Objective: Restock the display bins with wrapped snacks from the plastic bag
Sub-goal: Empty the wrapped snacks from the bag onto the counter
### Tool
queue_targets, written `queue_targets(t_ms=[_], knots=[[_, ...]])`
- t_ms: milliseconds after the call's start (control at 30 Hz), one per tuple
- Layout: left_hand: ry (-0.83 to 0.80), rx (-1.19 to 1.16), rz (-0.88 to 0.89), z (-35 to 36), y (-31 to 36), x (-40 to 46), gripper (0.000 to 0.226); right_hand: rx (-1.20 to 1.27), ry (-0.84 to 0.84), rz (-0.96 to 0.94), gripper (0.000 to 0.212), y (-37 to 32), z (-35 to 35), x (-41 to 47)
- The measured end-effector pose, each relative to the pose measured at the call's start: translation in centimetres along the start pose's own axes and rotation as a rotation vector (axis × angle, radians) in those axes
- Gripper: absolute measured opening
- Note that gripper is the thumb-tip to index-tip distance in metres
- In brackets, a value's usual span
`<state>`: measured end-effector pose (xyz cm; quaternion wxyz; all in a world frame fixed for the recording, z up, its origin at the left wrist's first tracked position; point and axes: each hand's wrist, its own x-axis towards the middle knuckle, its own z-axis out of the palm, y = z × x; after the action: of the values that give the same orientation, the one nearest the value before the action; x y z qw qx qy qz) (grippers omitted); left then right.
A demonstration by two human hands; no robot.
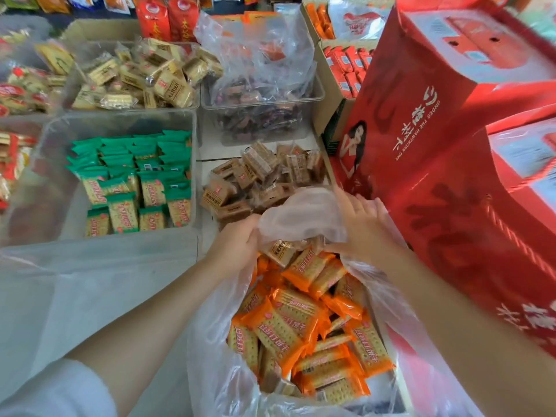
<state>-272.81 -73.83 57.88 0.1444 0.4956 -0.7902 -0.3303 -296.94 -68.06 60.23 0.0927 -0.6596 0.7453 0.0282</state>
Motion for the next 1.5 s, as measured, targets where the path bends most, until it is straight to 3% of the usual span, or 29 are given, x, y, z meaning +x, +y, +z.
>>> queue_targets(t_ms=[100,167,233,367,433,533,600,700,800,900,1000,1067,1133,1200,1267,1333,1400,1433,1500], knots=[[-0.102,0.015,-0.068,0.5,-0.1,-0.8,0.033,-0.02,-0.136,0.071,0.089,0.0,0.4,-2.0],[-0.134,0.049,-0.067,0.8,0.2,-1.4,0.038,0.01,-0.23,0.116,0.057,-0.8,0.0,-3.2],[-0.154,0.085,-0.061,0.8,0.8,-1.9,0.042,0.096,-0.229,0.141,0.039,-0.9,-0.7,-4.5],[-0.234,0.055,-0.084,0.5,2.3,-3.1,0.036,0.359,-0.187,0.013,0.046,-1.2,-1.0,-8.6],[-0.287,0.027,-0.104,0.1,3.2,-4.0,0.032,0.503,-0.258,0.076,0.048,-1.6,-1.3,-11.0],[-0.326,0.094,-0.063,-0.3,4.1,-5.1,0.035,0.561,-0.343,0.135,0.031,-1.5,-1.5,-13.0],[-0.349,0.088,-0.075,-0.6,4.5,-5.2,0.036,0.584,-0.334,0.204,0.044,-1.4,-1.7,-13.0],[-0.384,-0.055,-0.152,-1.3,5.0,-5.0,0.031,0.757,-0.291,0.254,0.043,-1.4,-2.4,-12.8],[-0.351,-0.149,-0.19,-1.5,5.1,-4.5,0.022,0.823,-0.104,0.281,0.032,-1.1,-3.5,-11.8],[-0.235,-0.223,-0.243,-0.5,5.0,-3.4,0.025,0.587,0.106,0.339,0.01,-1.0,-3.4,-9.5],[-0.133,-0.325,-0.298,0.4,5.0,-2.2,0.032,0.573,0.221,0.415,0.036,-1.4,-2.5,-7.7],[-0.11,-0.345,-0.329,0.6,4.8,-1.6,0.03,0.317,0.413,0.183,0.046,-1.8,-2.2,-7.6],[-0.068,-0.338,-0.324,0.5,4.6,-1.0,0.033,0.03,0.559,-0.243,0.042,-2.1,-2.0,-8.2],[-0.008,-0.33,-0.222,0.2,4.7,-0.6,0.039,-0.098,0.465,-0.562,0.027,-2.0,-0.9,-9.3],[0.079,-0.231,-0.06,-0.2,5.0,-0.7,0.053,-0.175,0.207,-0.667,0.019,-1.8,0.5,-10.4],[0.175,-0.069,0.189,-0.6,5.6,-1.2,0.065,-0.319,-0.086,-0.562,0.046,-0.9,1.7,-11.0],[0.236,0.093,0.503,-0.5,5.8,-1.7,0.065,-0.409,-0.225,-0.401,0.079,0.1,2.5,-11.1],[0.23,0.151,0.639,-0.2,5.9,-1.9,0.06,-0.421,-0.22,-0.359,0.086,0.5,2.7,-11.0],[0.124,0.158,0.804,0.4,6.4,-2.5,0.041,-0.445,-0.175,-0.318,0.071,0.9,3.2,-10.8]])
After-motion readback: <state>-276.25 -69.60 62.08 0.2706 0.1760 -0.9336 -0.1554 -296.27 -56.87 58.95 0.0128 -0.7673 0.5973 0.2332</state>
